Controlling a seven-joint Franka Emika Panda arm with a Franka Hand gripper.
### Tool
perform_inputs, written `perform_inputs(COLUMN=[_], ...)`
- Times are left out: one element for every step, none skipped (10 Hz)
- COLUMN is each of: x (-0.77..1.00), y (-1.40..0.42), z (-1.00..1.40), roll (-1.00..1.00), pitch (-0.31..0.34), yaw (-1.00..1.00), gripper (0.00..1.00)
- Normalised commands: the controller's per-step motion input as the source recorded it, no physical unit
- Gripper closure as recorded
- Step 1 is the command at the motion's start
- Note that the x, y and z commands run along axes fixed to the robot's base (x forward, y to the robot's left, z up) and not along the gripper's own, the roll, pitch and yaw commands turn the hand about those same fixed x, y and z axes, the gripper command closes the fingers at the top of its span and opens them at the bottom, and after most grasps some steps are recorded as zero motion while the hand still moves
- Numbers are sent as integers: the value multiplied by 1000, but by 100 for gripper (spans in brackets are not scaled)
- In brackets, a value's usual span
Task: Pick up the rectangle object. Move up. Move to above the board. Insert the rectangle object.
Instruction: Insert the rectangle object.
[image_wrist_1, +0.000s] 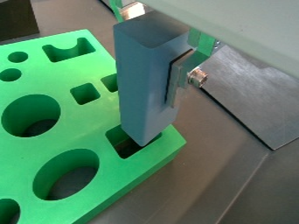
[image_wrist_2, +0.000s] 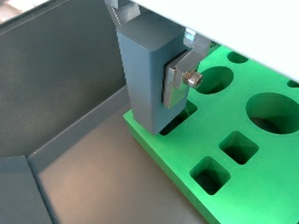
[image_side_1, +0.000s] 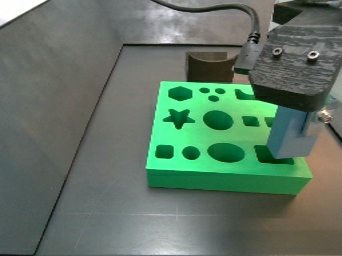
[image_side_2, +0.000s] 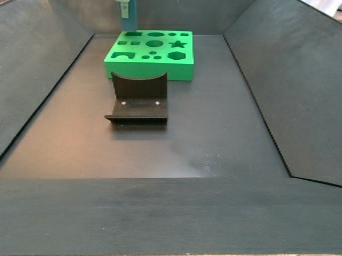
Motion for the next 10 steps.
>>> perform_inputs(x=[74,0,-94,-86,-126,-169,-206,-183,-146,-57], y=[0,0,20,40,34,26,29,0,0,0], z=[-26,-26,-186,-186,-146,-134,-126,-123,-97,-80], roll=[0,6,53,57,46,41,41,41,26,17], pitch=[0,0,-24,-14,-11,-9,-9,-4,0,0], yaw=[29,0,-151,-134,-151,-189,-229,-243,-294,-243], gripper=[100,100,100,100,100,100,100,100,100,100])
